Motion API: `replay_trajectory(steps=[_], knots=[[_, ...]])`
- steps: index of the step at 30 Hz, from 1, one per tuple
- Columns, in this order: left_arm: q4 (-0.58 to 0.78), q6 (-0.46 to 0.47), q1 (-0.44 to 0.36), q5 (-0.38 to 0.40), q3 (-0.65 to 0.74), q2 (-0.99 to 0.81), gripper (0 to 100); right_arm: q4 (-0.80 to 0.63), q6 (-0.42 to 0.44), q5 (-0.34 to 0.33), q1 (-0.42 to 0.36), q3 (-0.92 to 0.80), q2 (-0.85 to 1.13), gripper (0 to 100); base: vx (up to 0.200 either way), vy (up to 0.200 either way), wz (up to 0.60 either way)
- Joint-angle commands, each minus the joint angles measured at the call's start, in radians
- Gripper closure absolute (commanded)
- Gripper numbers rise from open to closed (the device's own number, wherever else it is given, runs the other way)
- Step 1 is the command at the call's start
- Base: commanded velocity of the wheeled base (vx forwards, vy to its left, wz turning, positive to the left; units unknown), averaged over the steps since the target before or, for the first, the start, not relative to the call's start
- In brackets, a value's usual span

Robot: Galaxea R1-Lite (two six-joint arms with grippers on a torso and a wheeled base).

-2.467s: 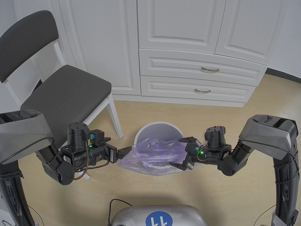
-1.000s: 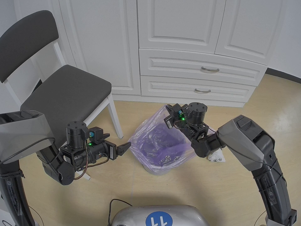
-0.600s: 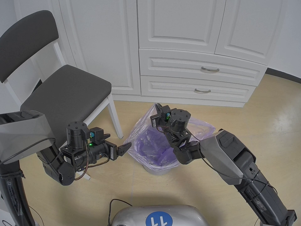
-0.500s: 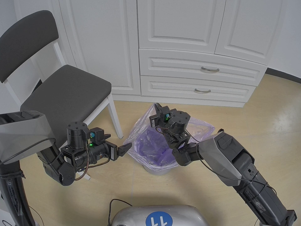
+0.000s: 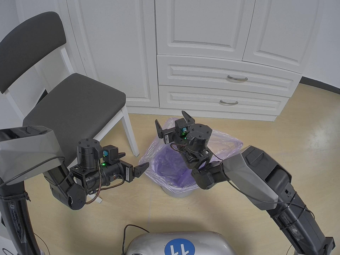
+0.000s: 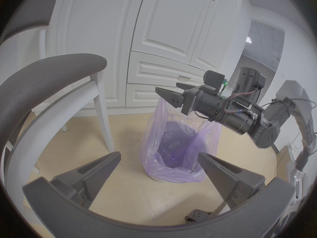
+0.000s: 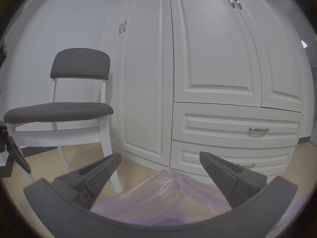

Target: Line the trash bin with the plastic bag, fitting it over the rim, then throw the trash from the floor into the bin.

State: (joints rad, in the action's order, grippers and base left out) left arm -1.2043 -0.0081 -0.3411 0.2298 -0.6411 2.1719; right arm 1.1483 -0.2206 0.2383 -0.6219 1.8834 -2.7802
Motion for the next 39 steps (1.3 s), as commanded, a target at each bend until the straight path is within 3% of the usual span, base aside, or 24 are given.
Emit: replay_trajectory(steps=[1,4,6,7,8,10,13,17,20,26,31,33,39], knots=[[-0.001,-0.003,-0.004,-0.033,-0.037,0.071,0,-0.133,0.023,-0.125,-0.035,-0.777,0.59,0,0.0,0.0,0.0],[0.0,-0.023,-0.044,-0.093,-0.075,0.095,0,-0.075,0.08,-0.071,-0.024,-0.891,0.673,0,0.0,0.0,0.0],[0.008,-0.095,-0.09,-0.184,-0.129,0.112,0,-0.015,0.126,0.01,-0.01,-0.972,0.702,0,0.0,0.0,0.0],[0.009,-0.101,-0.093,-0.191,-0.132,0.114,0,-0.012,0.129,0.015,-0.007,-0.977,0.702,0,0.0,0.0,0.0],[0.028,-0.162,-0.128,-0.268,-0.19,0.123,0,0.016,0.167,0.061,0.028,-1.017,0.699,0,0.0,0.0,0.0],[0.072,-0.194,-0.148,-0.299,-0.218,0.121,0,0.021,0.221,0.082,0.062,-1.032,0.682,0,0.0,0.0,0.0],[0.167,-0.231,-0.167,-0.297,-0.241,0.103,0,0.007,0.279,0.082,0.123,-1.021,0.65,0,0.0,0.0,0.0],[0.239,-0.282,-0.173,-0.302,-0.298,0.106,0,-0.005,0.276,0.082,0.165,-0.992,0.619,0,0.0,0.0,0.0],[0.4,-0.291,-0.154,-0.296,-0.45,0.147,0,-0.061,0.274,0.078,0.215,-0.945,0.582,0,0.0,0.0,0.0],[0.545,-0.282,-0.101,-0.294,-0.683,0.246,0,-0.065,0.274,0.067,0.306,-0.874,0.493,0,0.0,0.0,0.0],[0.632,-0.273,-0.065,-0.271,-0.799,0.293,0,-0.064,0.276,0.064,0.327,-0.811,0.429,0,0.0,0.0,0.0],[0.689,-0.259,-0.047,-0.222,-0.847,0.307,0,-0.059,0.279,0.064,0.329,-0.797,0.395,0,0.0,0.0,0.0],[0.707,-0.201,-0.029,-0.15,-0.868,0.322,0,-0.056,0.285,0.056,0.329,-0.796,0.381,0,0.0,0.0,0.0]])
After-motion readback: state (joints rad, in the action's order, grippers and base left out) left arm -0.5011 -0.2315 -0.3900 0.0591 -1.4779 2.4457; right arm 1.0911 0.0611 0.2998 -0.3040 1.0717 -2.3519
